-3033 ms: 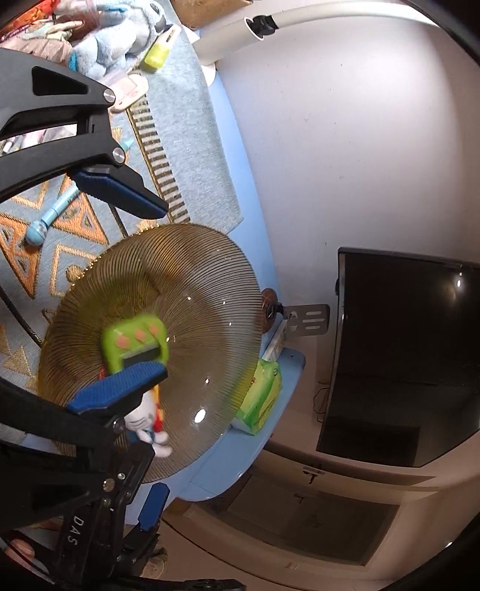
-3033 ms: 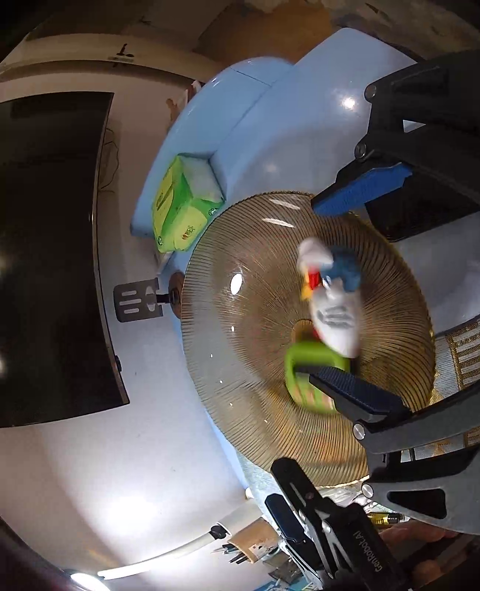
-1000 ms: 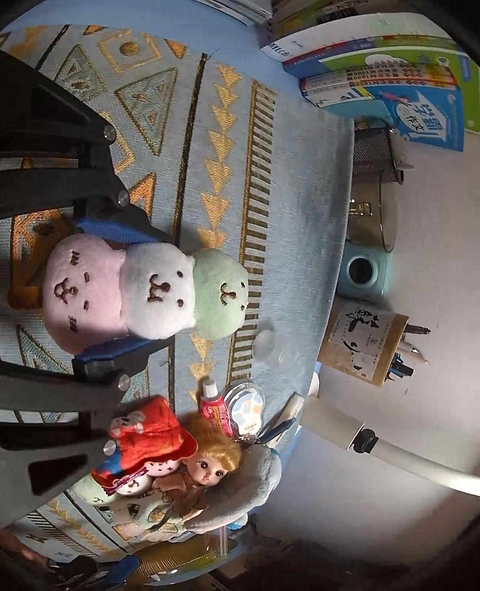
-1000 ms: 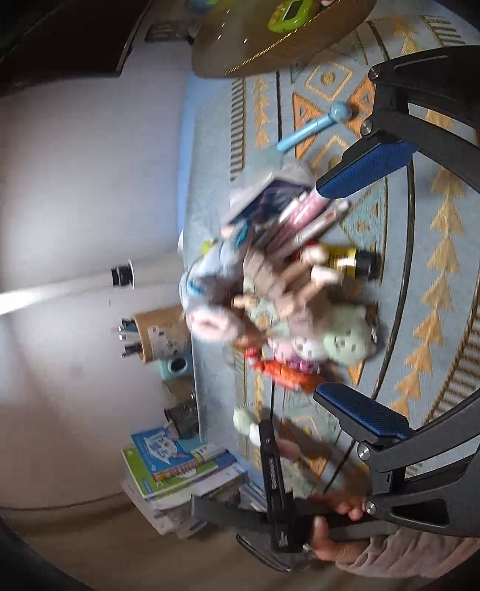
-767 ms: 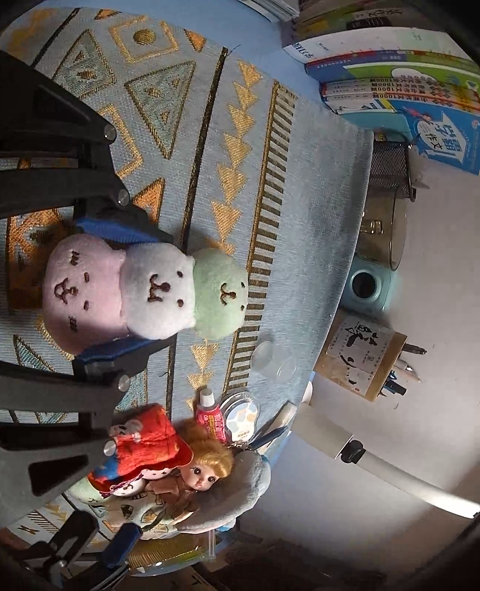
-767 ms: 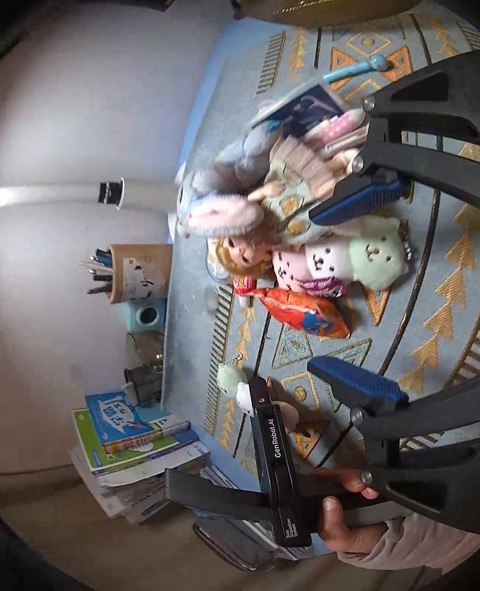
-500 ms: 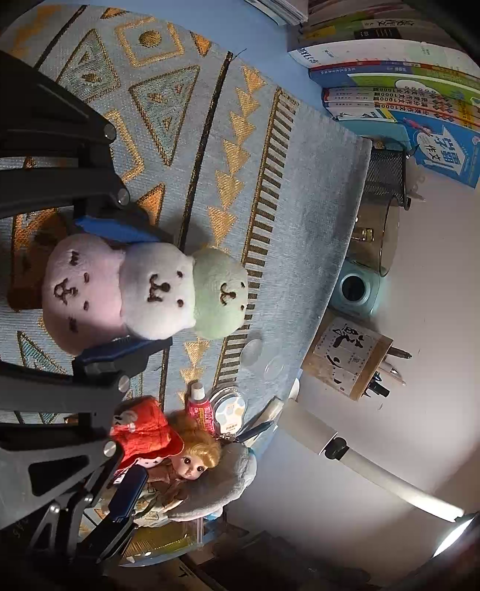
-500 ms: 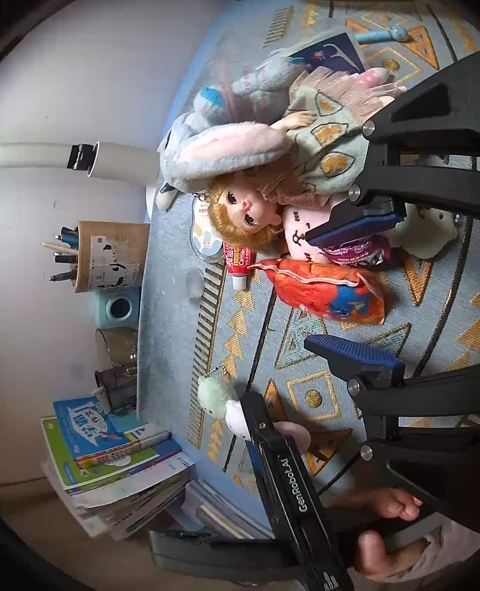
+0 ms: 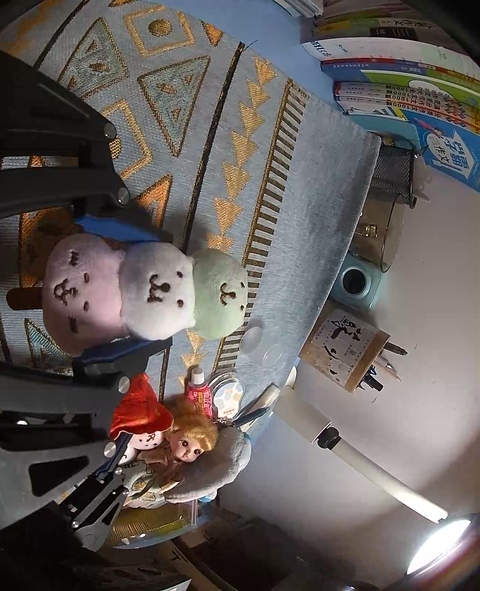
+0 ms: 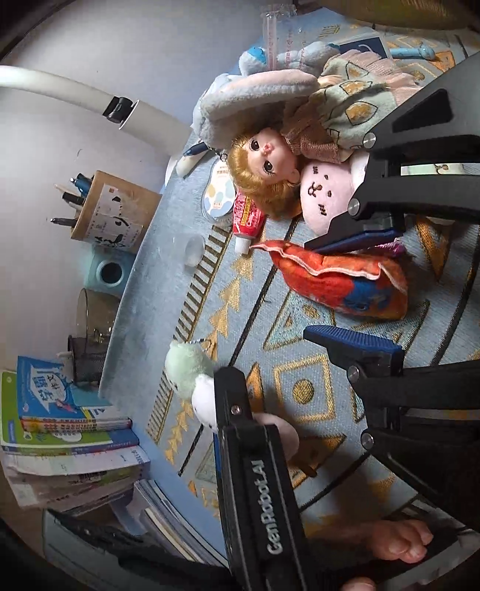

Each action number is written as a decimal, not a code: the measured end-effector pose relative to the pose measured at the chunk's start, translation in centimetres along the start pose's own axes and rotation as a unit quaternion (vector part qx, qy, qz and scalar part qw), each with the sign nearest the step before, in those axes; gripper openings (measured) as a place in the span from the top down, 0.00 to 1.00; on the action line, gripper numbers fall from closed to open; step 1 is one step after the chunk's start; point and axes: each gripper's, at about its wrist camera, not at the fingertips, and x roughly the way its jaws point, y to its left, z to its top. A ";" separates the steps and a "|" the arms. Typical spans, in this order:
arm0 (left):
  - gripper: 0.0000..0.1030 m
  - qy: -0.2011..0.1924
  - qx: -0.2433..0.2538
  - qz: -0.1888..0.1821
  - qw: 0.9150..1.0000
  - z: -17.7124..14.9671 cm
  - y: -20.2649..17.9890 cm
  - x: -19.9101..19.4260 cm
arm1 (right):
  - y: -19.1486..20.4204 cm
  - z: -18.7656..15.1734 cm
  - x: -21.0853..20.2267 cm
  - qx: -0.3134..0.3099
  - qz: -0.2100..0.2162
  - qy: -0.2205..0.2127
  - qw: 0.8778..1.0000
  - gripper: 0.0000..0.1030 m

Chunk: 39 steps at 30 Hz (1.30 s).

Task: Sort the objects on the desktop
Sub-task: 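Grasp the red Spider-Man pouch with the right gripper while the left gripper holds the plush, then carry the pouch with the right gripper into the bowl while the left gripper drops the plush there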

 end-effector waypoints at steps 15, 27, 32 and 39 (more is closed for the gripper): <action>0.57 0.008 0.022 0.008 1.000 -0.3 -0.8 0.6 | -2.4 -3.3 -2.4 0.095 0.088 -0.012 0.991 0.72; 0.58 -0.002 0.073 0.022 0.997 -0.8 -3.2 0.4 | -10.7 -11.8 -8.0 0.201 0.020 -0.019 0.979 0.72; 0.58 -0.023 0.115 0.011 0.993 -1.8 -6.8 -1.5 | -14.1 -14.0 -9.1 0.254 0.002 -0.025 0.967 0.72; 0.58 -0.040 0.158 -0.046 0.985 -3.5 -13.4 -3.8 | -17.3 -15.5 -12.8 0.281 -0.018 -0.069 0.957 0.72</action>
